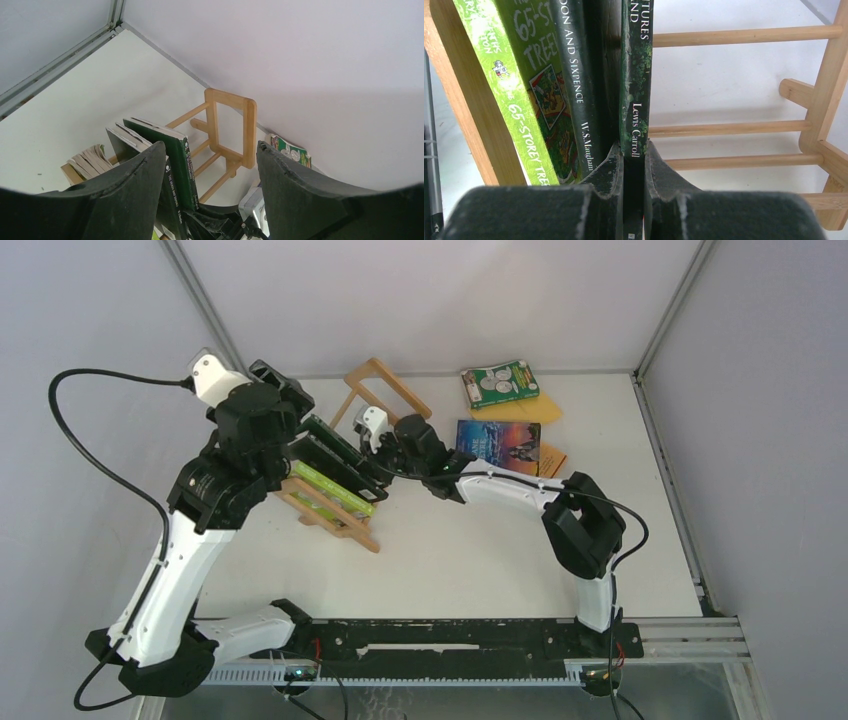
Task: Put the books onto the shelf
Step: Place the book on the shelf.
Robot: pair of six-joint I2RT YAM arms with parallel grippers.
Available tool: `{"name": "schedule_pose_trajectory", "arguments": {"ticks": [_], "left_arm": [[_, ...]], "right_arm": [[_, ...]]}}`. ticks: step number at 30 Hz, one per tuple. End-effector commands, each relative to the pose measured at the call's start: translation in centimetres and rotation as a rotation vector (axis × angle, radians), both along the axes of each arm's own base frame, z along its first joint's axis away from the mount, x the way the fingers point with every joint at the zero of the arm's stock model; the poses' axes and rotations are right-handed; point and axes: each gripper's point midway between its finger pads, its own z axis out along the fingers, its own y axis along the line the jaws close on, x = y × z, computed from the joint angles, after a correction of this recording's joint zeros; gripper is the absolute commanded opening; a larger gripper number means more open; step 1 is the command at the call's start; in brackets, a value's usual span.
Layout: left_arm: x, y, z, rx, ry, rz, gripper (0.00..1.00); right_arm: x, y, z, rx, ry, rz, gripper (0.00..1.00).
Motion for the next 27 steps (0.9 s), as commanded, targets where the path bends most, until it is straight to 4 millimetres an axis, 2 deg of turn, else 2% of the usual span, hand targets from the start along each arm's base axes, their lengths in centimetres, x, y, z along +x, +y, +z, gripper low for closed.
{"name": "schedule_pose_trajectory", "arguments": {"ticks": [1,2,4,11,16,27], "left_arm": [[0.2,-0.3,0.0,-0.006,-0.016,-0.010,0.71],[0.2,-0.4,0.0,-0.006,-0.016,-0.011,0.71],[0.2,-0.4,-0.1,-0.007,-0.015,-0.011,0.71],[0.3,-0.7,0.0,-0.020,-0.019,-0.019,0.71],[0.3,-0.6,0.2,-0.025,-0.025,-0.019,0.71],[0.5,-0.7,0.7,-0.020,-0.030,-0.017,0.71]], "right_arm": [[-1.2,1.7,4.2,0.116,-0.070,0.052,0.11],[-1.3,1.7,4.3,0.115,-0.069,0.051,0.17],[-1.4,1.5,4.2,0.111,-0.069,0.049,0.24],[-1.5,0.7,4.4,0.098,-0.066,0.030,0.35],[-1.6,0.2,4.5,0.091,-0.063,0.019,0.37],[-1.8,-0.6,7.1,0.110,-0.104,0.006,0.38]]}}
